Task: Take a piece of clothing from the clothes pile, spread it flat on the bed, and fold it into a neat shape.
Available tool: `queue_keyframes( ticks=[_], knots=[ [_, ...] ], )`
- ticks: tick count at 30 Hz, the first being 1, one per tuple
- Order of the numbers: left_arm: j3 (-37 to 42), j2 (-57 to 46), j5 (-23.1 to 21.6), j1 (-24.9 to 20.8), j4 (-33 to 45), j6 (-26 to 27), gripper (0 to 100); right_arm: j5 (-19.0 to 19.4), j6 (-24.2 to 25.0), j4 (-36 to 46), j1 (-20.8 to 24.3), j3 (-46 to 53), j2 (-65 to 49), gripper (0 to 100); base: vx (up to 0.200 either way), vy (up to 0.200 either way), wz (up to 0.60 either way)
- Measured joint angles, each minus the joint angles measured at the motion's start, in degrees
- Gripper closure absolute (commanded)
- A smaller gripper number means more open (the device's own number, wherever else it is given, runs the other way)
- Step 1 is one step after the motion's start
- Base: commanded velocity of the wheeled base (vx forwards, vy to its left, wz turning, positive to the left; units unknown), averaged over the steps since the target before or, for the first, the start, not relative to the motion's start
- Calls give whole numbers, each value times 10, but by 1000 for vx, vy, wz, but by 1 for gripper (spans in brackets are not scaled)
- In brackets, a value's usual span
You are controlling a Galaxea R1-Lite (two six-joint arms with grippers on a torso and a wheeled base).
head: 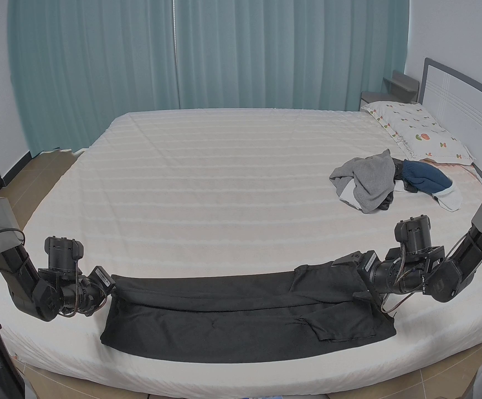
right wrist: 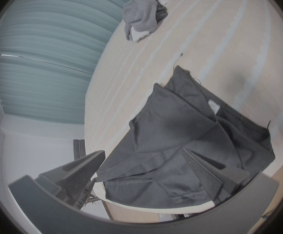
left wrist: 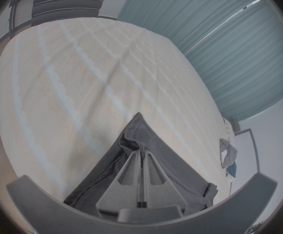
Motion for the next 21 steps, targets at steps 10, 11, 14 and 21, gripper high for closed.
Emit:
queue_keyframes(
  ticks=[10, 11, 14, 21],
  knots=[
    [5, -4, 3, 0, -30, -19, 100, -30, 18, 11, 18, -20, 28, 0, 0, 0, 0],
    [5, -4, 3, -1, -30, -19, 100, -34, 19, 10, 21, -21, 32, 0, 0, 0, 0],
    [5, -5, 3, -1, -30, -19, 100, -52, 22, 7, 27, -26, 47, 0, 0, 0, 0],
    [6, -5, 3, -2, -30, -19, 100, -73, 42, 5, 33, -43, 73, 0, 0, 0, 0]
  ],
)
